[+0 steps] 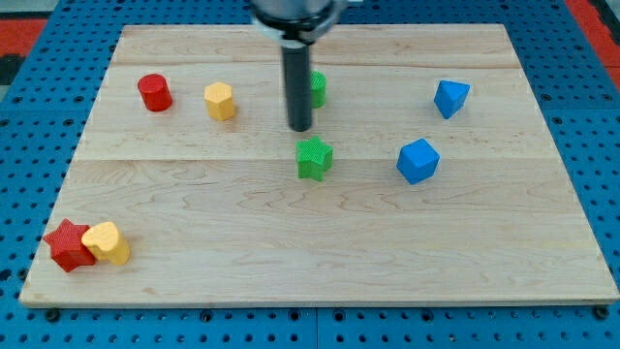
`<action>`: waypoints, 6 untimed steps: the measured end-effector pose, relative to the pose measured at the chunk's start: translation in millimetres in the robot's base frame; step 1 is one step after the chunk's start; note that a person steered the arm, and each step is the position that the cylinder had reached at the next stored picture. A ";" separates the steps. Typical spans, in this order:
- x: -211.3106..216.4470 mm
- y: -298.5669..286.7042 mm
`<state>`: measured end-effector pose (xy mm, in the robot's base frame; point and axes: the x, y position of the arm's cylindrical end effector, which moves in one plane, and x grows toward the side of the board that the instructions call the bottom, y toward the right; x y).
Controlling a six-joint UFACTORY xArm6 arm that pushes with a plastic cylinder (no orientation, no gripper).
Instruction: Push the green star towards left bottom
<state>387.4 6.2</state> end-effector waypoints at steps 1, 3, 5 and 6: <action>33.1 23.3; 82.0 -34.7; 101.2 -83.3; 63.5 -68.4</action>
